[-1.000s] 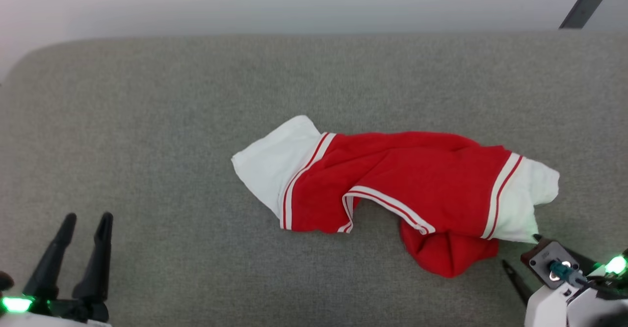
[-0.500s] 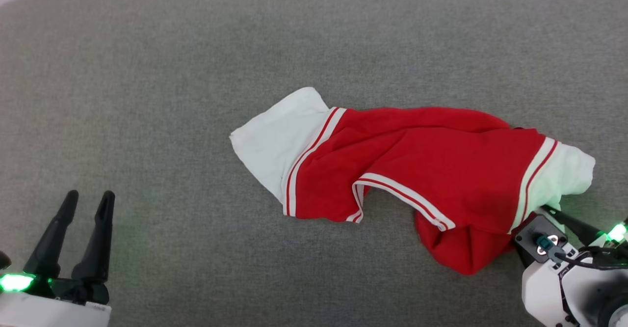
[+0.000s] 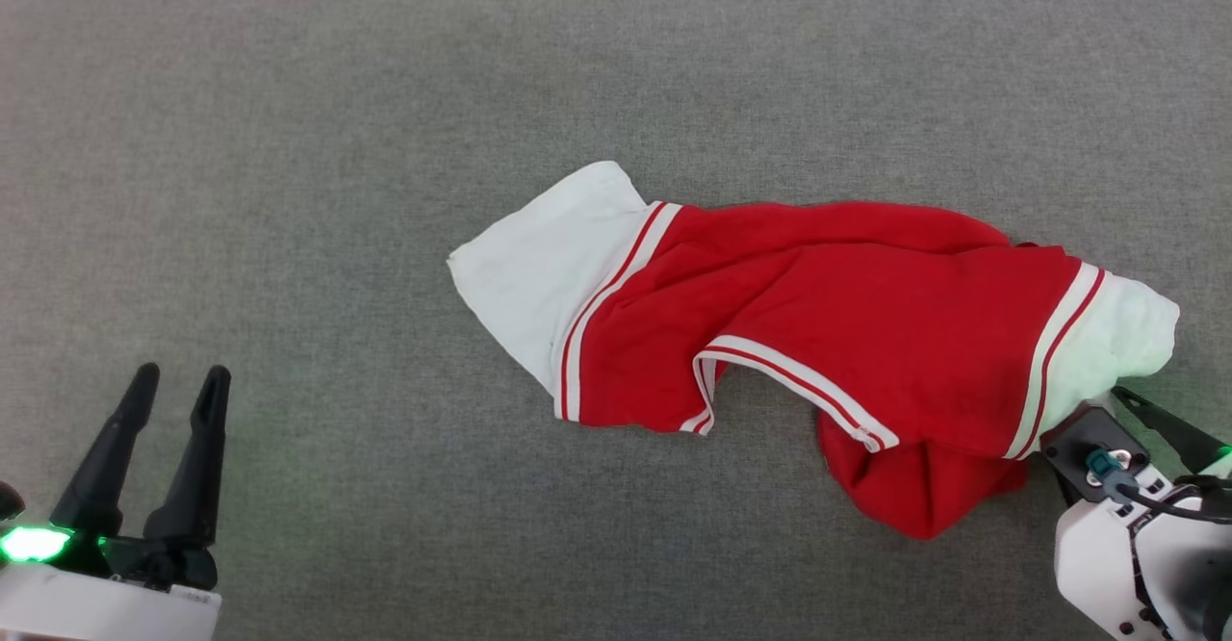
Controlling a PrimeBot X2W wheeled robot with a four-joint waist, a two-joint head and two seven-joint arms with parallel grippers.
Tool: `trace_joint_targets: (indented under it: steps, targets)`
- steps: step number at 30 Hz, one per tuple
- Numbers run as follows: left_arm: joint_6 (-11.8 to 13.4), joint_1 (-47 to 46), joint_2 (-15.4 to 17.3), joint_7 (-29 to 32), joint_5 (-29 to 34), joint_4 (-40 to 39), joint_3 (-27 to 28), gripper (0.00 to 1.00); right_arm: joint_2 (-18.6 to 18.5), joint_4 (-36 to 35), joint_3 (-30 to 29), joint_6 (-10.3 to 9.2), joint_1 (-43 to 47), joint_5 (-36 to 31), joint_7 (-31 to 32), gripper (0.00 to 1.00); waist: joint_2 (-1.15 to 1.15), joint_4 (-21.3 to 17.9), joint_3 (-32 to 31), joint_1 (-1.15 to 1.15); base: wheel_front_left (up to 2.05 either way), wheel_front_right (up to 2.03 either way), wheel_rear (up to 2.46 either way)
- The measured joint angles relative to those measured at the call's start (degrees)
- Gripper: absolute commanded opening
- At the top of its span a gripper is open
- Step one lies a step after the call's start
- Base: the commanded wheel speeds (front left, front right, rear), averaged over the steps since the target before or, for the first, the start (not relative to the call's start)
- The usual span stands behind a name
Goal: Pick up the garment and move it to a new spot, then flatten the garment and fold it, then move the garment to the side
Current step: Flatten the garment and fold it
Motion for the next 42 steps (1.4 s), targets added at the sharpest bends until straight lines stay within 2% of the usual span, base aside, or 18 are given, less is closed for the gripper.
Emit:
trace_joint_targets:
  steps: [6, 7, 8, 9, 10, 16, 19, 21, 24, 28, 30, 33, 36, 37, 40, 42]
  targets:
    - [0.0, 0.0, 0.2, 0.0, -0.4, -0.3, -0.2, 1.0, 0.4, -0.7, -0.6, 0.0, 1.1, 0.0, -1.0, 1.0, 0.0, 0.0, 0.3, 0.0, 0.0, 0.0, 0.0]
    - [0.0, -0.1, 0.2, 0.0, -0.4, -0.4, -0.2, 1.0, 0.7, -0.8, -0.5, 0.0, 1.0, -0.1, -1.5, 0.88, 0.0, 0.0, 0.4, 0.0, 0.0, 0.0, 0.0]
    - [0.0, -0.1, 0.3, 0.0, -0.4, -0.5, -0.3, 1.0, 1.0, -0.8, -0.4, 0.0, 0.9, -0.4, -1.6, 0.44, 0.0, 0.0, 0.5, 0.0, 0.0, 0.0, 0.0]
    - [0.0, -0.2, 0.3, 0.0, -0.4, -0.6, -0.3, 1.0, 1.3, -0.6, -0.3, 0.0, 0.7, -0.7, -1.7, 0.26, 0.0, 0.0, 0.6, 0.0, 0.0, 0.0, 0.0]
    - [0.0, -0.3, 0.4, 0.0, -0.4, -0.6, -0.4, 1.0, 1.5, -0.6, -0.2, 0.0, 0.6, -0.9, -2.0, 0.02, 0.0, 0.0, 0.7, 0.0, 0.0, 0.0, 0.0]
    - [0.0, -0.4, 1.0, 0.0, -0.4, -0.9, -0.5, 1.0, 2.5, 0.2, 0.5, 0.0, 0.0, -1.5, -2.4, 0.0, 0.0, -0.1, 0.9, 0.0, 0.0, 0.0, 0.0]
    - [0.0, -0.6, 2.5, 0.0, 0.1, -2.2, -1.1, 1.0, 2.5, 0.2, -0.2, 0.0, 0.1, -1.6, -2.7, 0.0, 0.0, -0.3, 0.8, 0.0, 0.0, 0.0, 0.0]
    - [0.0, -1.4, 4.5, 0.0, 0.6, -3.6, -2.2, 1.0, 2.4, -0.4, -0.8, 0.0, 0.6, -1.7, -2.7, 0.0, 0.0, -0.5, 0.7, 0.0, 0.0, 0.0, 0.0]
    - [0.0, -3.3, 10.0, 0.0, 1.6, -6.1, -4.9, 1.0, 2.3, -1.8, -1.2, 0.0, 1.3, -2.0, -2.5, 0.0, 0.0, -0.8, 0.5, 0.0, 0.0, 0.0, 0.0]
    - [0.0, -6.5, 20.8, 0.0, -1.9, -6.7, -13.7, 1.0, 2.4, -3.7, -1.1, 0.0, 1.2, -2.0, -1.5, 0.0, 0.0, -1.4, 0.4, 0.0, 0.0, 0.0, 0.0]
    - [0.0, -8.6, 28.3, 0.4, -4.6, -6.5, -21.1, 1.0, 2.4, -4.4, -0.5, 0.0, 1.1, -2.0, -1.0, 0.0, 0.0, -1.8, 0.5, 0.0, 0.0, 0.0, 0.0]
    - [0.0, -14.0, 37.0, 6.6, -8.1, -8.1, -31.4, 1.0, 2.6, -5.1, 1.0, 0.0, -0.3, -1.9, -0.7, 0.0, 0.0, -2.5, 0.8, 0.0, 0.0, 0.0, 0.0]
    - [0.0, -21.2, 41.2, 13.9, -9.3, -9.4, -39.0, 1.0, 3.1, -5.1, 2.4, 0.0, -1.8, -2.0, -0.5, 0.0, 0.0, -3.2, 1.5, 0.0, 0.0, 0.0, 0.0]
    - [0.0, -23.3, 41.6, 16.2, -9.3, -9.7, -41.6, 1.0, 3.3, -5.1, 3.0, 0.0, -2.2, -2.0, -0.5, 0.0, 0.0, -3.5, 1.7, 0.0, 0.0, 0.0, 0.0]
    - [0.0, -31.0, 40.9, 21.1, -8.5, -10.1, -47.9, 1.0, 3.8, -5.1, 3.8, 0.0, -3.1, -2.3, -0.5, 0.0, 0.0, -4.0, 2.7, 0.0, 0.0, 0.0, 0.0]
    - [0.0, -36.2, 39.2, 22.7, -7.9, -9.6, -52.0, 1.0, 4.3, -5.1, 4.4, 0.0, -3.7, -2.6, -0.3, 0.0, 0.0, -4.4, 3.3, 0.0, 0.0, 0.0, 0.0]
